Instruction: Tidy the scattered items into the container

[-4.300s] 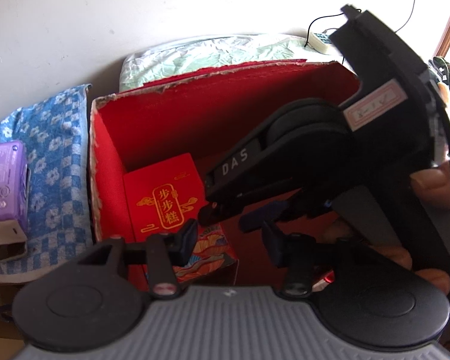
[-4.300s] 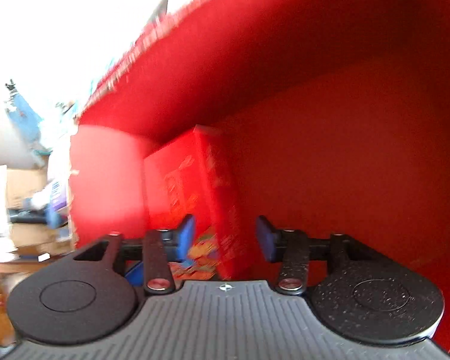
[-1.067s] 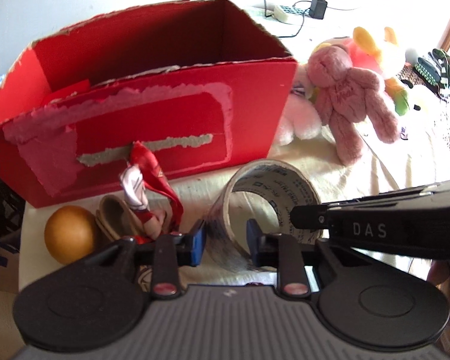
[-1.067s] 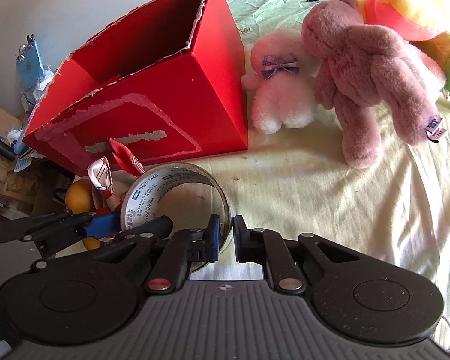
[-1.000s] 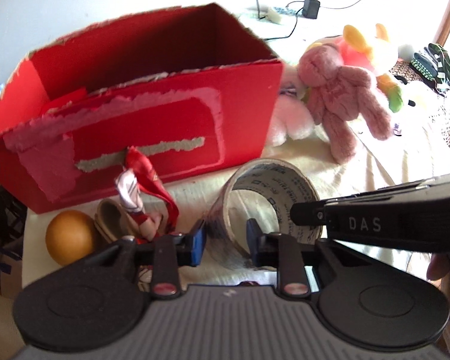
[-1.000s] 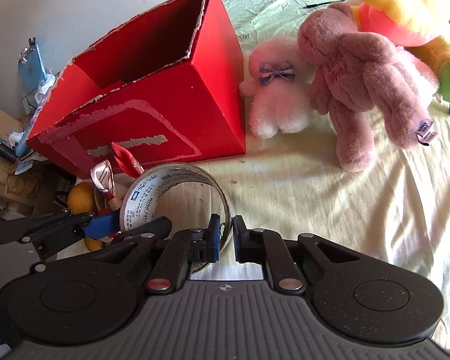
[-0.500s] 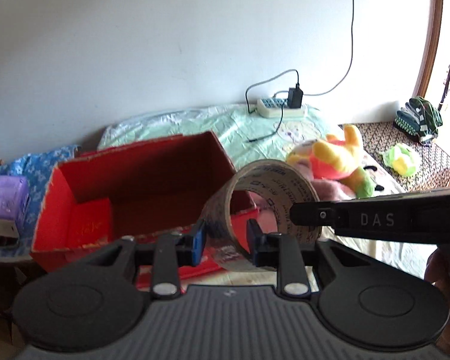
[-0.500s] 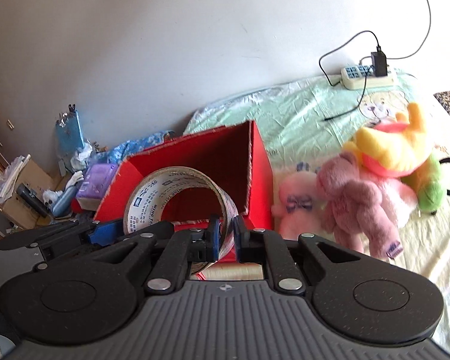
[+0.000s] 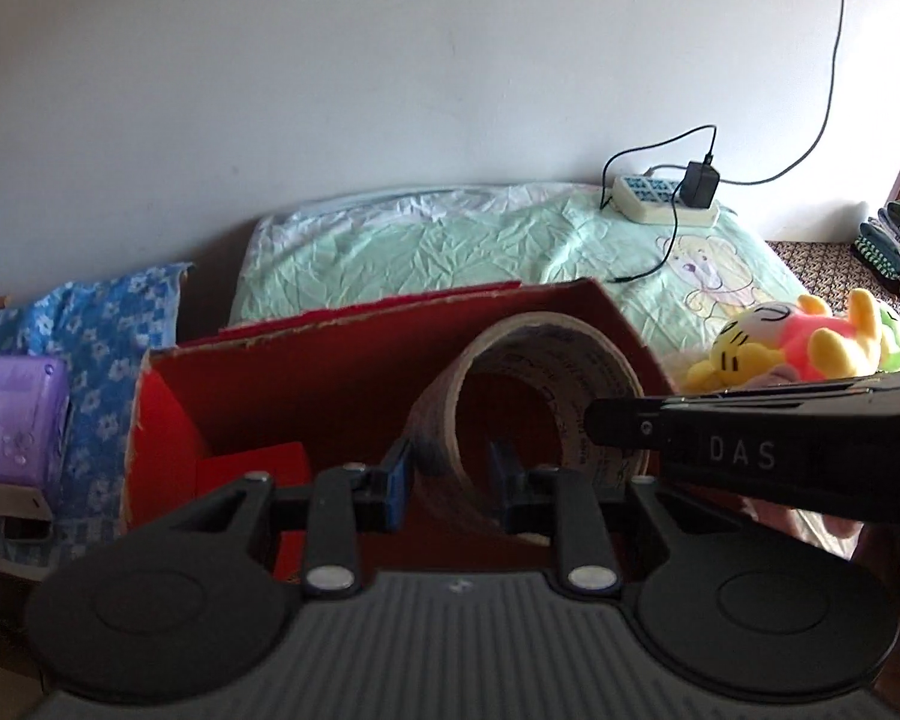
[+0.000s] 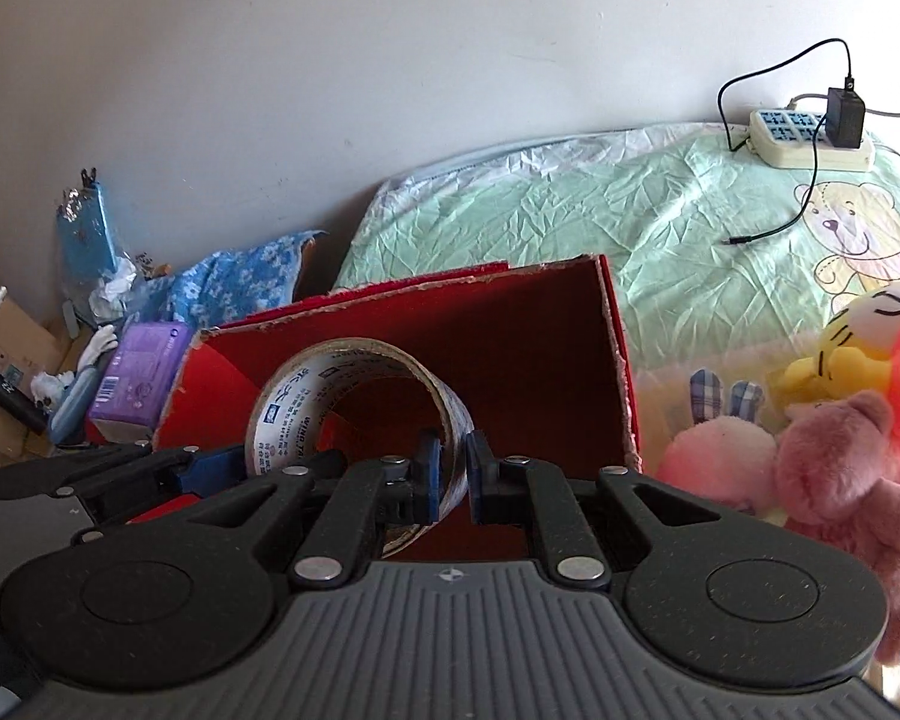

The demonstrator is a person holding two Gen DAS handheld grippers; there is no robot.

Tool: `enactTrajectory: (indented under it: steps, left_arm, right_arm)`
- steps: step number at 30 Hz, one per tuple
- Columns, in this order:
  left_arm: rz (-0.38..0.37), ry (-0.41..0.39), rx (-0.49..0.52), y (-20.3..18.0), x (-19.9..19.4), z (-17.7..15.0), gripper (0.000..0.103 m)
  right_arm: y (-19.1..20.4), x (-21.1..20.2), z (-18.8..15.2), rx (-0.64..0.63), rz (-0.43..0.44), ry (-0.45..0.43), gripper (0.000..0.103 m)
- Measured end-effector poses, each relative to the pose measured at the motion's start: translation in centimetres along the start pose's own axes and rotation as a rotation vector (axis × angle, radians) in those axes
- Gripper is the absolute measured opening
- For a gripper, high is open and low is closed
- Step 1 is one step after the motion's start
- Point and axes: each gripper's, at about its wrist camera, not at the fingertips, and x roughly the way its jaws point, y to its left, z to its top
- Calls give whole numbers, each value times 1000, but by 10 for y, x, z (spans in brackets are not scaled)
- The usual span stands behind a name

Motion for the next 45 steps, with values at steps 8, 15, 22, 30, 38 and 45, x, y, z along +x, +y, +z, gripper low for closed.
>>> enactTrajectory:
  steps: [8,15,22,30,38,45]
  left_arm:
    - [8,189,41,20,58,4,20]
    - [19,351,98,29,98,7,20]
    - [19,471,121,34,125,10,21]
    - [18,487,119,35,127,9,22]
    - [14,495,59,44,124,8,21]
    - [31,489,48,44,116,6,39]
  right_arm:
    - [13,51,10,-13,-52,121,10]
    - [17,82,16,-16,-69,192,10]
    - [18,100,18,6,-87,231,10]
    - [15,102,16,46,-103,257,10]
    - [12,102,14,67,-69,278,11]
    - [7,101,14,90,-20,284,17]
